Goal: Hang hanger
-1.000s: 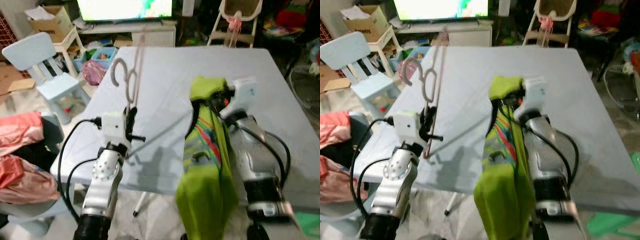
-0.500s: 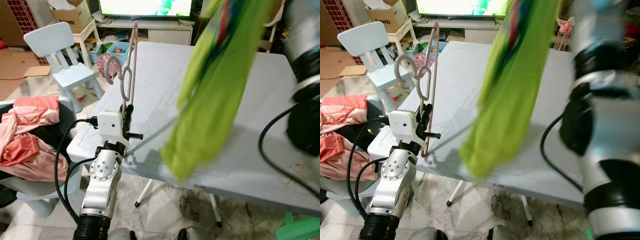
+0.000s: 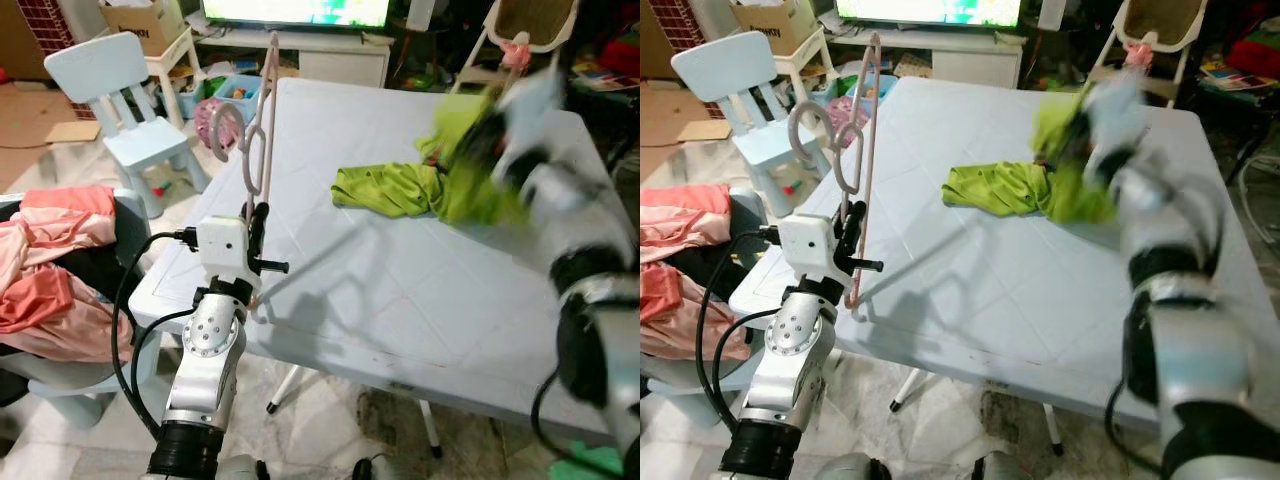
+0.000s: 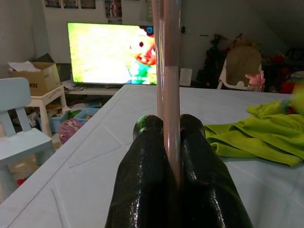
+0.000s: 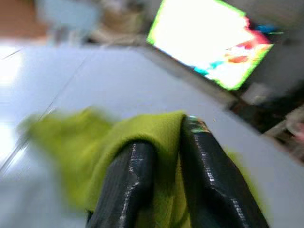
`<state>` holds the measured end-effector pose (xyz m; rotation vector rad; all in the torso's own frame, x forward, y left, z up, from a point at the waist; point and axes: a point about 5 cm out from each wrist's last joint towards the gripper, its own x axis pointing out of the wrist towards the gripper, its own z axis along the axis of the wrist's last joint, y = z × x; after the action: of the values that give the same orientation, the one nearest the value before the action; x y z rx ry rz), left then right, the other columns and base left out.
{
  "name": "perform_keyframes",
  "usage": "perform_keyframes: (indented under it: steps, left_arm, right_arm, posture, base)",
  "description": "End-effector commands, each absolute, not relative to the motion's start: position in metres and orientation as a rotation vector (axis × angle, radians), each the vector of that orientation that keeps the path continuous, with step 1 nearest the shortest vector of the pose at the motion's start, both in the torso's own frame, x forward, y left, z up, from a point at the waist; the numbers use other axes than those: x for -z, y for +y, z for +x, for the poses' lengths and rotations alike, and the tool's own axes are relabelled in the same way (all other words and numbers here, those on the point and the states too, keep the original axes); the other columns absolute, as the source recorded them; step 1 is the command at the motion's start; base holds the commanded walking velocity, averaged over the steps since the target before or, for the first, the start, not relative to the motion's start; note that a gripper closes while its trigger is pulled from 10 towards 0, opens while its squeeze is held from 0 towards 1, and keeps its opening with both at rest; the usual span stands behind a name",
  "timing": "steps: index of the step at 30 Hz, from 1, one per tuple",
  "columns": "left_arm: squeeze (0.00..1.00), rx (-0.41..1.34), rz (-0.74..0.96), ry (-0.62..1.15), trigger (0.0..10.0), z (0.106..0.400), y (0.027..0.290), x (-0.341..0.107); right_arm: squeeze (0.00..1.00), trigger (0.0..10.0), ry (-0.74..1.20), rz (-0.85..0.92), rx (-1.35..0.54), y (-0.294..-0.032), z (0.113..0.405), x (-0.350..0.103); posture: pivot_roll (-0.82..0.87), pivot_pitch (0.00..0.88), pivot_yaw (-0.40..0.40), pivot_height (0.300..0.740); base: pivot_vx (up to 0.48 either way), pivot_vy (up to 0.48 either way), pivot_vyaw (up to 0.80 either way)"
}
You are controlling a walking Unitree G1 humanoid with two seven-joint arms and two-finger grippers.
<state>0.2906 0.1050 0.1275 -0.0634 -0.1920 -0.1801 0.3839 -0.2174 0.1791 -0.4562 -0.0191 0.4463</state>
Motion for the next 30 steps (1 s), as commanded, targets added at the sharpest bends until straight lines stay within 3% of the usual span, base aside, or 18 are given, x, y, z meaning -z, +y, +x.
perform_keyframes:
  steps: [1,5,9,17,19,22,25,28,30]
  left_arm:
    - [0.0,0.181,-0.059,-0.126,10.0,0.29,0.105,-0.114]
    - [0.0,0.196,-0.045,-0.108,10.0,0.292,0.103,-0.114]
    - [0.0,0.189,-0.038,-0.089,10.0,0.292,0.107,-0.111]
    - [0.0,0.238,-0.087,-0.048,10.0,0.284,0.106,-0.103]
    - [0.0,0.198,-0.024,-0.026,10.0,0.285,0.107,-0.099]
    - [0.0,0.204,-0.019,-0.024,10.0,0.283,0.108,-0.097]
    - [0.0,0.187,-0.006,-0.005,10.0,0.286,0.112,-0.096]
    - [0.0,0.183,0.008,-0.01,10.0,0.291,0.112,-0.099]
    - [0.0,0.184,0.005,-0.009,10.0,0.292,0.112,-0.099]
  right_arm:
    - [1.0,10.0,-0.101,-0.518,-0.516,-0.21,0.384,-0.196]
    - [1.0,10.0,0.092,-0.551,-0.799,-0.203,0.354,-0.143]
    - [1.0,10.0,0.217,-0.525,-0.93,-0.208,0.324,-0.113]
    - [1.0,10.0,0.357,-0.524,-0.884,-0.224,0.282,-0.072]
    - [1.0,10.0,0.305,-0.396,-0.798,-0.221,0.27,-0.07]
    - [1.0,10.0,0.234,-0.344,-0.686,-0.22,0.265,-0.075]
    - [1.0,10.0,0.046,-0.207,-0.234,-0.237,0.274,-0.093]
    - [1.0,10.0,-0.026,-0.041,0.049,-0.247,0.27,-0.099]
    - [1.0,10.0,-0.033,0.006,0.094,-0.247,0.268,-0.099]
  posture:
    - [-0.04,0.0,0.001,0.74]
    - [-0.05,0.0,-0.004,0.74]
    - [-0.04,0.0,0.003,0.74]
    - [-0.05,0.0,0.018,0.74]
    - [-0.05,0.0,0.029,0.74]
    - [-0.06,0.0,0.039,0.74]
    - [-0.07,0.0,0.059,0.74]
    - [-0.08,0.0,0.069,0.74]
    - [-0.08,0.0,0.071,0.74]
  base:
    - [0.0,0.0,0.0]
    - [0.0,0.0,0.0]
    - [0.0,0.0,0.0]
    - [0.0,0.0,0.0]
    - [0.0,0.0,0.0]
    - [0.0,0.0,0.0]
    - [0.0,0.0,0.0]
    - [0.0,0.0,0.0]
    - [0.0,0.0,0.0]
